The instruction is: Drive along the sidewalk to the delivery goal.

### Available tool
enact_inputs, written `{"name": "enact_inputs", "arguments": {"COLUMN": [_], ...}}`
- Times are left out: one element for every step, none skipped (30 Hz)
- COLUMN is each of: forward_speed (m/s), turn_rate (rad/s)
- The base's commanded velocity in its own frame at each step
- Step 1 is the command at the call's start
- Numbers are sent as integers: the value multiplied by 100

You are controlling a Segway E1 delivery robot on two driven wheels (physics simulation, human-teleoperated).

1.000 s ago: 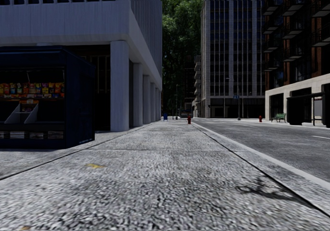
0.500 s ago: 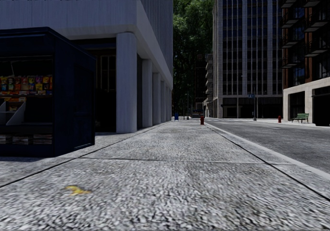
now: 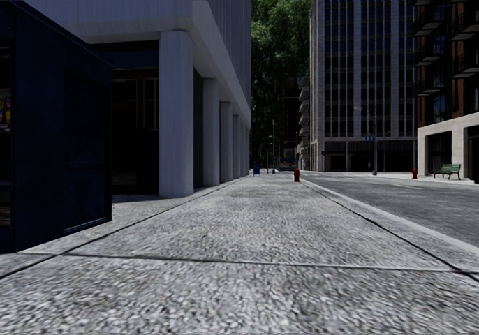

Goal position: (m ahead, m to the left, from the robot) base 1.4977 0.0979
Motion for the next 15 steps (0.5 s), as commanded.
{"name": "enact_inputs", "arguments": {"forward_speed": [199,199,199,199,199,199,199,199,199,199,199,199,199,199,199], "turn_rate": [0,0,0,0,0,0,0,0,0,-4,-9,-19,-19,-25,-27]}}
